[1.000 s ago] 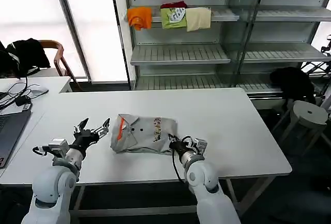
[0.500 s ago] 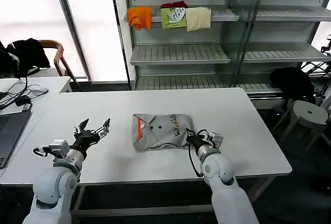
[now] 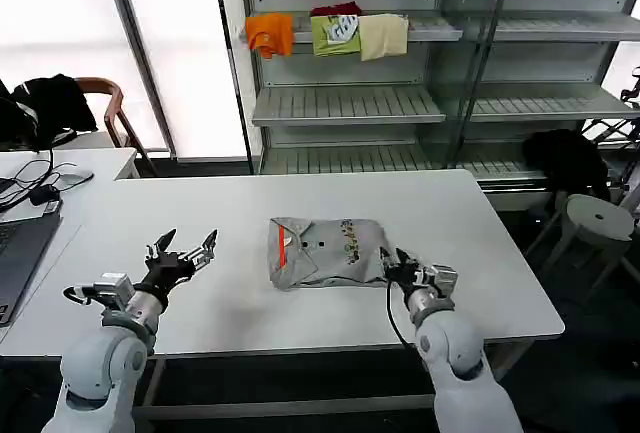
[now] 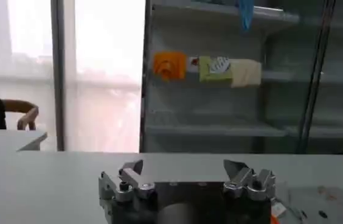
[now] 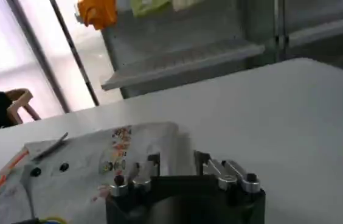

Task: Fold and organize the clothes.

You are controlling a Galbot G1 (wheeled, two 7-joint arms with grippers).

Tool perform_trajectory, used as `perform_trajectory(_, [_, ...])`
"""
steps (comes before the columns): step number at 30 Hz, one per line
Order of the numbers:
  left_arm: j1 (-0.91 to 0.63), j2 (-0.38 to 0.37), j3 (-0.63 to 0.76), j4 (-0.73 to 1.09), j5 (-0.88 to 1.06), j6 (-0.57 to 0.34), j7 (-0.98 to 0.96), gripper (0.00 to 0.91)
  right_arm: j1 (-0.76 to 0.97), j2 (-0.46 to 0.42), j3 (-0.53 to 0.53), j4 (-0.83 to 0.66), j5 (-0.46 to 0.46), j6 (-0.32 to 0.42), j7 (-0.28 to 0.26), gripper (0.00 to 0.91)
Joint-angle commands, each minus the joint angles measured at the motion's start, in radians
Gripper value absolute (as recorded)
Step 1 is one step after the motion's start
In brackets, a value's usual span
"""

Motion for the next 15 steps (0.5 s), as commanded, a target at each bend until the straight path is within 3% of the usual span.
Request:
perform_trajectory(1, [0.021,0.011,0.003,0.013,-0.014,-0.078,0.006,0.907,-0.233,-0.1,0.148,0.253,-0.318,0.041,-0.126,0.907])
perform_trajectory(5, [0.024,0.008,0.009,0.029,-0.013,-0.082,0.003,0.907,-0.261,-0.127,0.18,0.254,-0.295,0.03,-0.152,0.907])
perform_trajectory(6, [0.026,0.006,0.01,0.029,-0.013,-0.082,0.003,0.907,-0.262,-0.132,0.196,0.252,-0.294,0.023,-0.204,0.907])
perform_trajectory(9, [0.035,0.002,0.012,0.028,-0.012,-0.085,0.003,0.907,-0.265,-0.145,0.214,0.247,-0.297,0.025,-0.261,0.907])
perform_trajectory(15, [0.054,-0.005,0.012,0.037,0.02,-0.12,0.002,0.907,-0.25,-0.164,0.239,0.216,-0.311,0.048,-0.284,0.907])
